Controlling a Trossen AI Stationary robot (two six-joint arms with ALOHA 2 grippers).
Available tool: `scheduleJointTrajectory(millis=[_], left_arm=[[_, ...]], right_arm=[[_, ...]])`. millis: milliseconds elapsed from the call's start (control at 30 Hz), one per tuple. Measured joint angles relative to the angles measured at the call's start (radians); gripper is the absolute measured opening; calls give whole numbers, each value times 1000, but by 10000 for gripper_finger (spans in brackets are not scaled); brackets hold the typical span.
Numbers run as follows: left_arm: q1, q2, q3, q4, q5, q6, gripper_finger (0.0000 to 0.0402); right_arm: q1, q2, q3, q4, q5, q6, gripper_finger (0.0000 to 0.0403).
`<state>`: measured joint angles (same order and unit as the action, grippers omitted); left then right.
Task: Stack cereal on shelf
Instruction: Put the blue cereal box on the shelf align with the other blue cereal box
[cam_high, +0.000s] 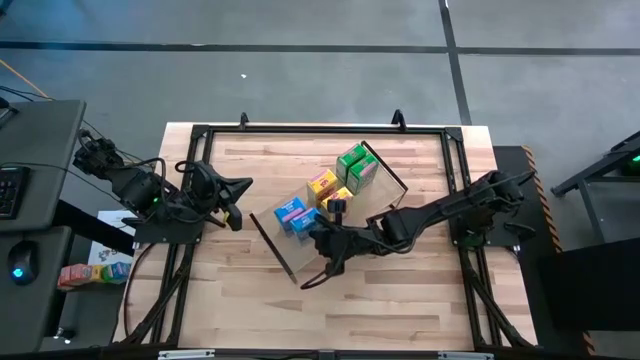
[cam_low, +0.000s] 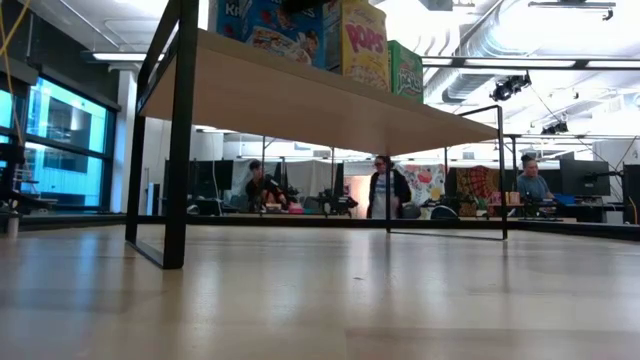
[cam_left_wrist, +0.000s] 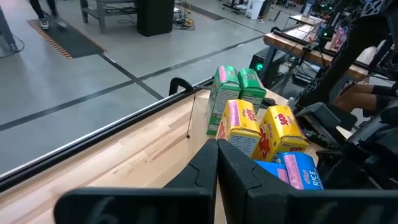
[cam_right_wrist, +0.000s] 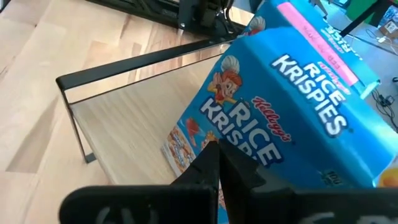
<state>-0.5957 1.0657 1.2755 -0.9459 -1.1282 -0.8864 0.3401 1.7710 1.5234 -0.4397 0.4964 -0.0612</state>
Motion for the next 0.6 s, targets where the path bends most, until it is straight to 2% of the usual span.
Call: scheduleJointTrajectory(millis=[200,333,600], left_arm=[[0,0,0,0,7,33,0],[0,0,0,0,36,60,0],[0,0,0,0,38,69,0]], right_arm=[[2,0,0,-3,-13,0,0],[3,-6,-1,-4,-60,0,0],[-27,-6,-1,-4,-65,-18,0]])
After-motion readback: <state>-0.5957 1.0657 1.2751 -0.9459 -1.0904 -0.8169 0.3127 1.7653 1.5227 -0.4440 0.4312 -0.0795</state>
